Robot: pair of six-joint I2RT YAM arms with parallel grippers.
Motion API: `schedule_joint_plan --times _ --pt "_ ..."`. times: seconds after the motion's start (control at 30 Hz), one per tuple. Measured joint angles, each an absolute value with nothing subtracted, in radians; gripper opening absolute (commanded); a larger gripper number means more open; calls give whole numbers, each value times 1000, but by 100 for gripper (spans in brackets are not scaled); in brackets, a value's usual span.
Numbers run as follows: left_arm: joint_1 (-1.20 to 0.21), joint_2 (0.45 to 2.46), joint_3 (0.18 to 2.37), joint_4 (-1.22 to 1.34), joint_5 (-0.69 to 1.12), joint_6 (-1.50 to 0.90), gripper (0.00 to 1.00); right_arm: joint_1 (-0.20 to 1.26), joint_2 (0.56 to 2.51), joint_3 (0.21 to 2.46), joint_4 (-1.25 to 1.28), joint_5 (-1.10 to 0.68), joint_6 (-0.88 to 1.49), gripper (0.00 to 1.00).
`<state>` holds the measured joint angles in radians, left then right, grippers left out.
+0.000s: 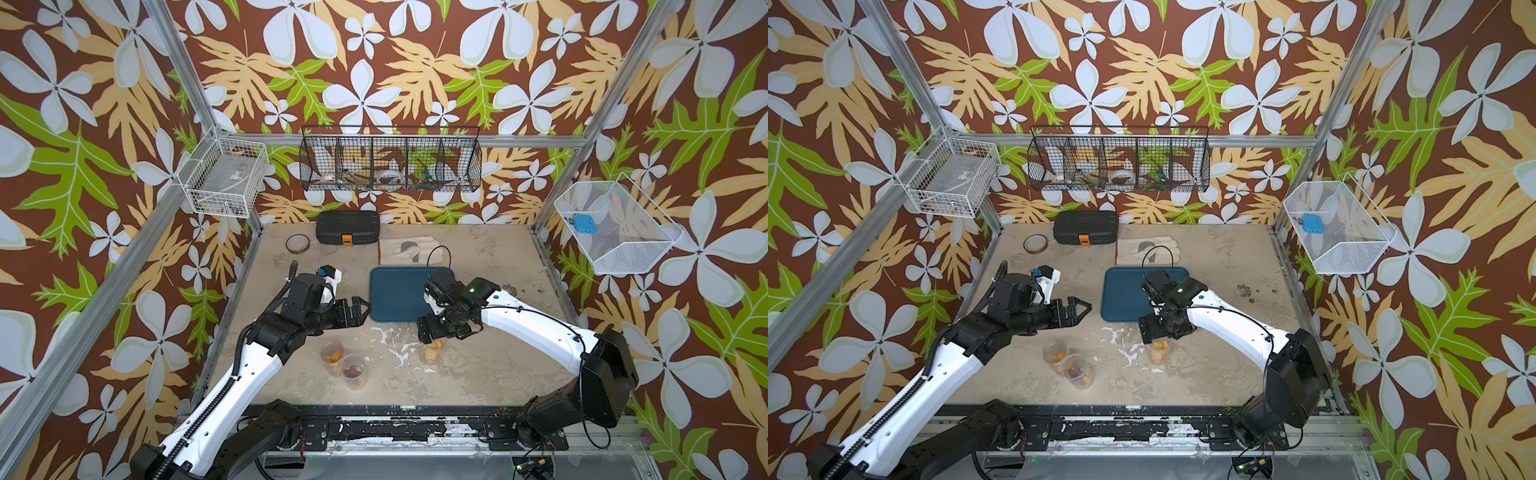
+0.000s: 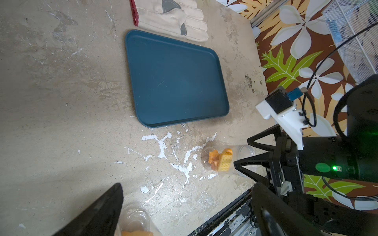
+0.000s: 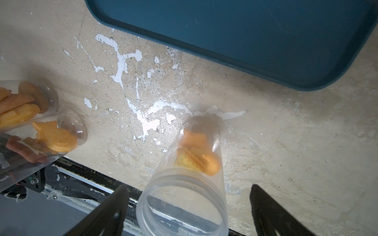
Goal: Pour the cookies out of the jar
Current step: Pick up the jar from the center of the board.
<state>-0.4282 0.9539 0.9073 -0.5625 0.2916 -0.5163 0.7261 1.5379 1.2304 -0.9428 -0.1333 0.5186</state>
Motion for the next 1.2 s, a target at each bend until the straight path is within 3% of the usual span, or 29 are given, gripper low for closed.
schedule_joint_plan --times 0.77,1.2 --pt "-428 937 881 -564 284 -516 100 738 1551 1197 -945 -154 515 88" --pt "-428 925 869 -570 276 -516 100 756 1564 1194 -944 -157 516 79"
